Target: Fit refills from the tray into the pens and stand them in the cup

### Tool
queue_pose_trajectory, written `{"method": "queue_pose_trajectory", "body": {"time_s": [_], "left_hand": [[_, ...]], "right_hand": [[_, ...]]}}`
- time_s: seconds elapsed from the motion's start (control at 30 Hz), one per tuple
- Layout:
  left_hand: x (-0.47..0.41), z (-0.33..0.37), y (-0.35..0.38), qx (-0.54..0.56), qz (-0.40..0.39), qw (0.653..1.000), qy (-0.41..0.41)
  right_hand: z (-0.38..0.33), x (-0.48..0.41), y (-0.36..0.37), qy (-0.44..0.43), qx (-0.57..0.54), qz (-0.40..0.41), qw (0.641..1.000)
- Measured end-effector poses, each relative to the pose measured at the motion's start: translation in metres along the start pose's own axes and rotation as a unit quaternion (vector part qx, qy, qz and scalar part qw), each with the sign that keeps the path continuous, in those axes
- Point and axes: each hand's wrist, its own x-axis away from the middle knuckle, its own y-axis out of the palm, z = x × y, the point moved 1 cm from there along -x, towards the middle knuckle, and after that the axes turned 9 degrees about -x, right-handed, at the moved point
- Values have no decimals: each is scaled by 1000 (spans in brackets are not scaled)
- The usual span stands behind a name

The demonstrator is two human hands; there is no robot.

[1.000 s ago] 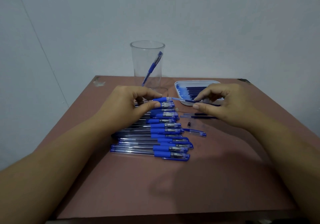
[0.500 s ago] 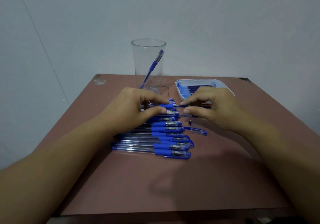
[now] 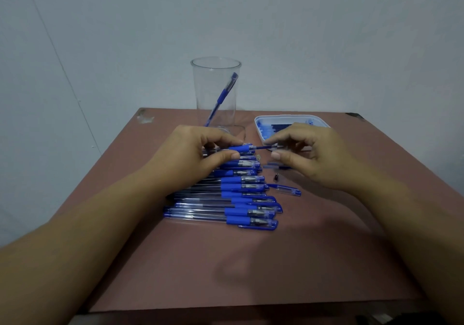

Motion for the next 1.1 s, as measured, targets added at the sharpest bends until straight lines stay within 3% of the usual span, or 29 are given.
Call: {"method": "queue_pose_trajectory", "body": {"time_s": [0.17,0.3,0.4,0.5,0.7,0.77,0.9,1.1], "left_hand": [[0,-1,0,5,2,1000,1],[1,1,2,1,-5,1000,4],[0,-1,0,4,2,1000,-2],[0,-1,0,0,1,1000,-1],[0,0,0,2,2,1000,-1],[0,0,-2,8,4,1000,-4],[1,1,-1,11,6,1000,-3],[1,3,0,16,6,1000,0]], "right_hand": [[3,0,1,13,-27,55,998],[2,-1,7,27,-24,0,999],[6,0,-1,85,-9,-24,996],[7,2,-3,132,27,-97,986],[4,0,1,162,60,-156,972],[4,1,0,157,37,-121,979],[2,0,-2,104,-80,26,991],[-5,-1,8,74,-177,67,979]]}}
